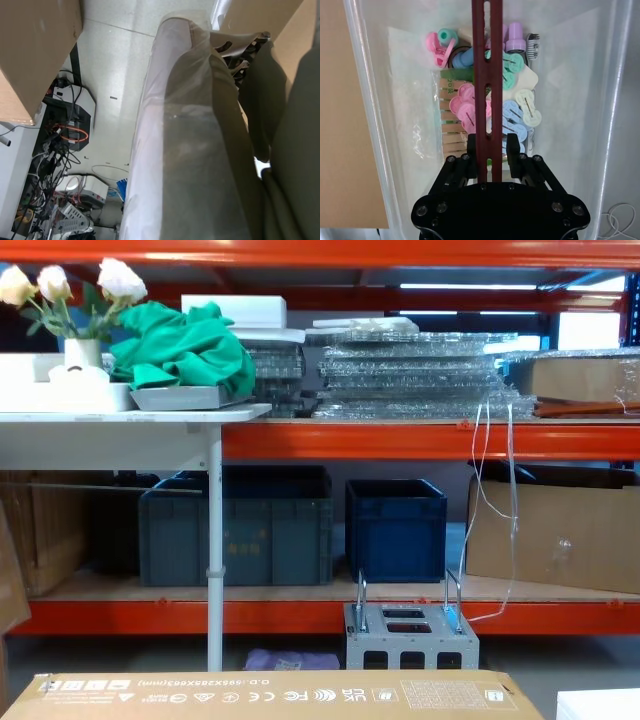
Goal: Use one hand to grasp the basket and place it at the designated location.
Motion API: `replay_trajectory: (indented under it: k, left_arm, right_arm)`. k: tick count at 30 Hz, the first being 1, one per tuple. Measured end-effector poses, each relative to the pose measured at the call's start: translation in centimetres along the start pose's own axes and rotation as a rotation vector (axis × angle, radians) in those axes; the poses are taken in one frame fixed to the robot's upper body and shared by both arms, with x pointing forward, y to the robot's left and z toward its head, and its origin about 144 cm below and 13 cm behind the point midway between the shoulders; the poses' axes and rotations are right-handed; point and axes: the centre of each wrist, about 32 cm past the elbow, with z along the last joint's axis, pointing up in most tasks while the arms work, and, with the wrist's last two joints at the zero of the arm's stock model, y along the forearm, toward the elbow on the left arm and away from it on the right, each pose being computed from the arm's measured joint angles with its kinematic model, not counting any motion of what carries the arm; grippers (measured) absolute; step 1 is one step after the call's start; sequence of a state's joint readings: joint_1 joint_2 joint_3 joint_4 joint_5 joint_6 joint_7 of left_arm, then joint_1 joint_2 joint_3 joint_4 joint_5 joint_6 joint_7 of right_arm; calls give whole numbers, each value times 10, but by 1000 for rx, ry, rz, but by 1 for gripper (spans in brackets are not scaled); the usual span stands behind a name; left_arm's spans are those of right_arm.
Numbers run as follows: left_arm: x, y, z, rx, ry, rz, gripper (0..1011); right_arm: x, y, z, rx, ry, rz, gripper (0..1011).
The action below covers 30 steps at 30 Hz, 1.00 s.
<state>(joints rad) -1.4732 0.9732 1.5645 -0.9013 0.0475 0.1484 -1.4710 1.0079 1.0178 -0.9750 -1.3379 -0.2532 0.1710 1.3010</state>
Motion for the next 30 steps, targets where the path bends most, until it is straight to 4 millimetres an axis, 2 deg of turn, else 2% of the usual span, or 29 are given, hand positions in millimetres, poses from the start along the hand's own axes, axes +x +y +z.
replay_trajectory:
  k: [7, 9, 14, 22, 27, 30]
  left_arm:
    - [0, 0, 0, 0, 0, 0, 0]
    - [0, 0, 0, 0, 0, 0, 0]
    - [0, 0, 0, 0, 0, 0, 0]
    - [0, 0, 0, 0, 0, 0, 0]
    - [0, 0, 0, 0, 0, 0, 0]
    - [0, 0, 0, 0, 0, 0, 0]
  right_arm:
    - [-3, -16, -8, 10, 14, -44, 539]
    - [-4, -19, -8, 12, 14, -50, 574]
    - [-8, -29, -11, 22, 13, -71, 758]
    - [-17, -51, -16, 35, 13, -111, 982]
    - [-22, -68, -18, 41, 14, -141, 1000]
    - [-29, -87, -20, 48, 13, -179, 1000]
